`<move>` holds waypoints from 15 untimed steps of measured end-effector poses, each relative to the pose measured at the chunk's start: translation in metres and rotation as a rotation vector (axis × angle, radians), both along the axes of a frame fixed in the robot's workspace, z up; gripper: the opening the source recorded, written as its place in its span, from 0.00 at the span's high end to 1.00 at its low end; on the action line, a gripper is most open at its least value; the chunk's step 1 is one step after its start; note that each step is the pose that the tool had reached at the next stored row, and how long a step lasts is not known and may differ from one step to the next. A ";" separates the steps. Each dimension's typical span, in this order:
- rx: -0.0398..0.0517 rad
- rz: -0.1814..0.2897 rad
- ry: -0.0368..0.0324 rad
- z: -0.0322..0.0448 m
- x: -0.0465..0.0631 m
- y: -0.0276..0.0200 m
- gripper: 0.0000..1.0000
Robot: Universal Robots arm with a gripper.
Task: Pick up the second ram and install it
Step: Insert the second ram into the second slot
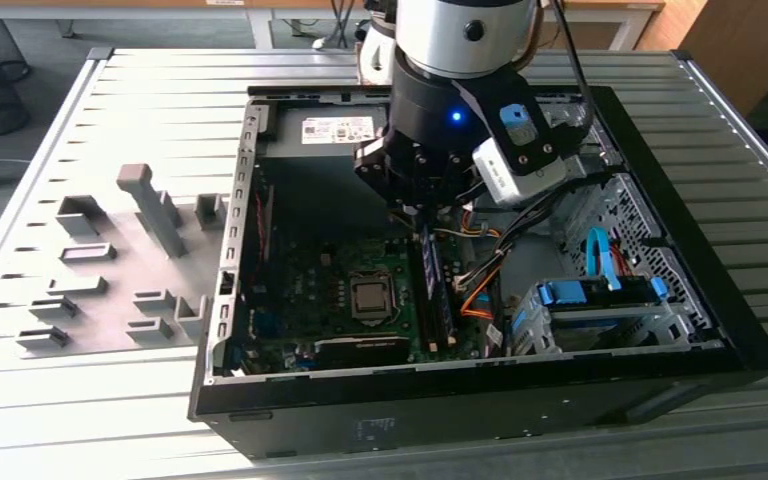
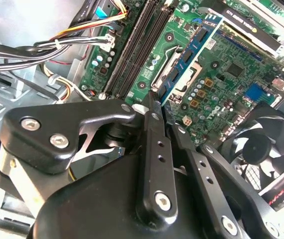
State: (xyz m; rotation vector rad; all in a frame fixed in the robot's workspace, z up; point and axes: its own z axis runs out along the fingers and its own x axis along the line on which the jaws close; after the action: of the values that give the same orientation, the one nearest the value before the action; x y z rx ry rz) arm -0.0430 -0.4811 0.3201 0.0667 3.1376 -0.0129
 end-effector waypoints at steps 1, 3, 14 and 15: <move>0.0000 0.000 0.0001 -0.0004 0.000 0.0000 0.86; -0.0002 0.000 0.0002 -0.0004 0.000 0.0000 0.86; 0.0000 0.000 0.0003 -0.0012 0.002 0.0000 0.86; 0.0000 0.000 0.0011 -0.0014 0.003 0.0000 0.86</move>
State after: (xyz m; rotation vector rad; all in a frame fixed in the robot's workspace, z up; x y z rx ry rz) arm -0.0399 -0.4810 0.3188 0.0667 3.1387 -0.0130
